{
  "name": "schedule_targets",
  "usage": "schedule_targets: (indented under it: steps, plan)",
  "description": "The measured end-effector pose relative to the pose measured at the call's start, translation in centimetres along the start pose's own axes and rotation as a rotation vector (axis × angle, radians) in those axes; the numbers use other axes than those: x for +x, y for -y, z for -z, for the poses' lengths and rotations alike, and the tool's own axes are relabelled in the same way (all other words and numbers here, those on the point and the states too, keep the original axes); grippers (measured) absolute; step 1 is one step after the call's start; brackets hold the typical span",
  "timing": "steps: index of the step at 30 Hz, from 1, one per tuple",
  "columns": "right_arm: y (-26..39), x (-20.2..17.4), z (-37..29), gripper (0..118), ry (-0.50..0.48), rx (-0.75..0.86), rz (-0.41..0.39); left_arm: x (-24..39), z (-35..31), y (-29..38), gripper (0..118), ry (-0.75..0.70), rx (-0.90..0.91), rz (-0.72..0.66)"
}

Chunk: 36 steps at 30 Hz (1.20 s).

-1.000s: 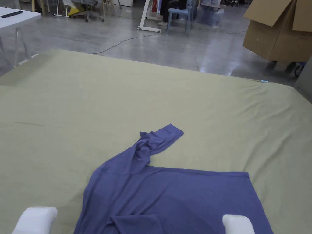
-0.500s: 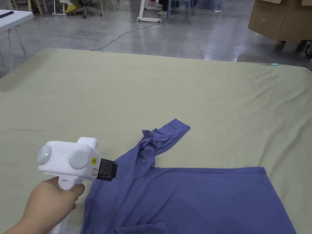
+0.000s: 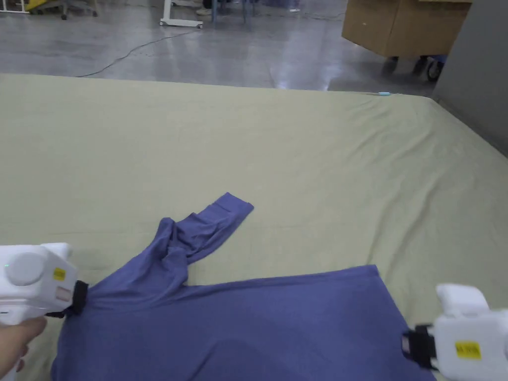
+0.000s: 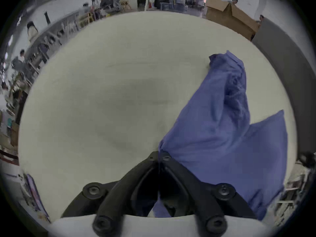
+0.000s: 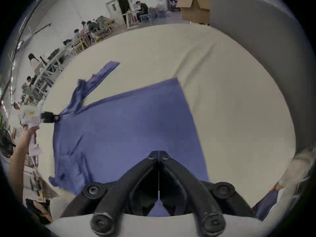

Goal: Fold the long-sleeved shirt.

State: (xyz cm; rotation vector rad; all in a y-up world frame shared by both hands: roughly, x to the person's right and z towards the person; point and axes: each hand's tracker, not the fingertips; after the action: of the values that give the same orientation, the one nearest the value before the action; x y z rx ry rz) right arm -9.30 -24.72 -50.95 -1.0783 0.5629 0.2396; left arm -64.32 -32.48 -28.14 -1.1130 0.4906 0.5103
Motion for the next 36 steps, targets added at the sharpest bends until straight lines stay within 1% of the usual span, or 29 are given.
schedule_targets:
  steps: [1,3,4,5,6,7,9,10,11,12,13,14,15,16,17,18,19,20,21,22,23,24,25,26,27,28,31,34,36]
  plan:
    - [-1.8,0.1,0.9,0,-0.004,0.0,0.004,-0.9,-0.4,-0.6,0,-0.026,0.025,0.014]
    - [-6.1,0.8,3.3,0,0.012,0.0,-0.007,2.2,-2.3,1.8,0,0.008,0.038,0.001]
    - [-8.0,1.2,4.7,20,0.001,0.003,-0.018,2.2,-2.5,1.6,0,0.034,0.037,-0.014]
    - [-9.6,0.8,6.3,74,-0.017,-0.004,-0.025,2.3,-2.7,1.3,0,0.026,0.036,-0.011]
    - [-11.4,1.1,8.5,109,-0.014,-0.058,-0.023,2.5,-2.8,1.1,0,0.019,0.035,-0.002]
    - [-12.7,1.6,10.3,118,0.001,-0.101,0.041,3.7,-3.1,1.8,0,0.006,0.038,0.022]
    - [-14.5,2.0,13.8,118,0.004,-0.163,0.091,4.2,-3.2,1.6,0,-0.012,0.039,0.044]
    - [-14.9,2.1,15.3,118,0.031,-0.219,0.092,4.2,-3.3,1.5,0,-0.009,0.038,0.042]
    - [-15.1,2.1,16.5,118,0.063,-0.24,0.096,1.9,-1.7,0.3,0,-0.011,0.038,0.043]
    - [-15.2,2.0,17.5,118,0.061,-0.239,0.094,1.5,-1.6,0.1,0,-0.014,0.037,0.041]
    - [-15.2,1.7,18.3,109,0.068,-0.231,0.098,1.1,-1.5,-0.1,0,-0.011,0.037,0.041]
    - [-15.1,1.8,19.1,87,0.072,-0.254,0.114,0.8,-1.4,-0.4,0,-0.009,0.034,0.041]
    - [-14.7,1.8,19.7,87,0.092,-0.297,0.113,2.1,-1.6,1.2,0,-0.014,0.029,0.046]
    - [-14.5,1.5,20.1,86,0.21,-0.325,0.074,1.9,-1.5,1.2,0,-0.019,0.028,0.048]
    - [-14.3,0.2,19.1,86,0.17,-0.248,0.033,1.6,-1.5,1.1,0,-0.017,0.027,0.05]
    - [-14.3,-0.3,18.5,82,0.204,-0.242,0.005,1.4,-1.7,1.1,0,-0.016,0.027,0.048]
    - [-14.0,-0.6,18.1,69,0.206,-0.238,-0.026,1.9,-2.0,2.0,0,-0.007,0.035,0.038]
    - [-13.6,-0.9,17.6,47,0.221,-0.229,-0.081,1.7,-2.3,2.1,0,0.008,0.042,0.028]
    - [-13.1,-2.2,16.7,21,0.187,-0.215,-0.103,1.5,-2.6,2.1,0,0.028,0.047,0.015]
    - [-12.7,-2.1,16.1,2,0.2,-0.215,-0.105,1.2,-2.9,2.3,0,0.085,0.057,-0.028]
    - [-12.4,-1.9,14.7,2,0.17,-0.185,-0.087,0.5,-3.2,2.5,0,0.179,0.06,-0.087]
    - [-12.0,-1.8,13.4,2,0.109,-0.15,-0.099,-0.2,-3.6,2.5,0,0.259,0.058,-0.133]
    - [-11.7,-1.3,12.2,2,-0.002,-0.149,-0.075,-0.5,-4.0,2.6,0,0.26,0.067,-0.151]
    - [-11.2,-0.4,10.6,2,-0.063,-0.158,-0.013,-0.7,-4.8,2.7,0,0.213,0.078,-0.14]
    - [-10.7,0.3,8.7,2,-0.077,-0.131,-0.009,0.8,-6.5,3.6,0,0.189,0.094,-0.125]
    - [-10.4,0.8,6.7,2,-0.084,-0.1,-0.034,0.8,-7.4,3.7,0,0.193,0.105,-0.109]
    - [-9.6,0.7,-1.1,2,-0.045,-0.005,-0.138,1.8,-11.7,4.0,0,0.229,0.139,-0.105]
    - [-10.0,0.5,-9.1,2,-0.051,0.081,-0.161,3.2,-16.8,3.5,0,0.239,0.204,-0.037]
    - [-10.8,0.1,-14.2,2,-0.028,0.138,-0.204,4.3,-20.8,2.5,0,0.24,0.24,0.007]
